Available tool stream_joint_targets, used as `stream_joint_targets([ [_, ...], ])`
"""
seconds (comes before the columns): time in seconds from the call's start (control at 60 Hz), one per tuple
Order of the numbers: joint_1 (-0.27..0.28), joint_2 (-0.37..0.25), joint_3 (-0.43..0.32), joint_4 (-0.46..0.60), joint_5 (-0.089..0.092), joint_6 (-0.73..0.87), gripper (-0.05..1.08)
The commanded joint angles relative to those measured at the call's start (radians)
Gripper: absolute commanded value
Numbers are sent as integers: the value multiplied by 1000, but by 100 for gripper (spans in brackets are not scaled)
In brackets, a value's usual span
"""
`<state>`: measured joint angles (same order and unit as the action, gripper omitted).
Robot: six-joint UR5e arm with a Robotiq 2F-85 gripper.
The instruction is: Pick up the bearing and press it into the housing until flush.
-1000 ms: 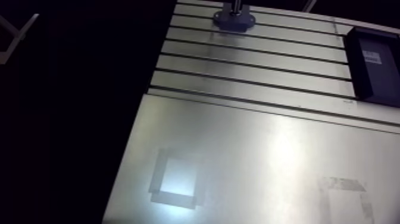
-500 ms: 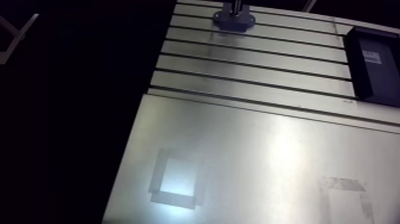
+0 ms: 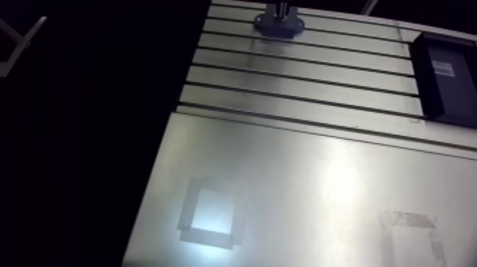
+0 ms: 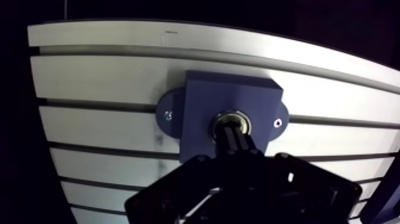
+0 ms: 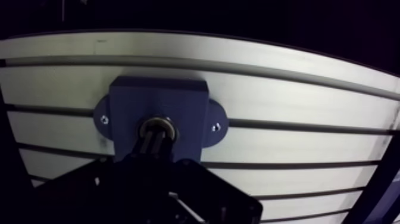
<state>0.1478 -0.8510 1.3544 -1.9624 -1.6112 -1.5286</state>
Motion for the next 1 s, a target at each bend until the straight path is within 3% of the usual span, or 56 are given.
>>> stream_joint_targets([
  [0.017,0,1,1,0,0,0,97],
  [0.517,0,-5,1,0,-2,-1,97],
  [1.0,-4,-55,7,7,-2,-1,97],
])
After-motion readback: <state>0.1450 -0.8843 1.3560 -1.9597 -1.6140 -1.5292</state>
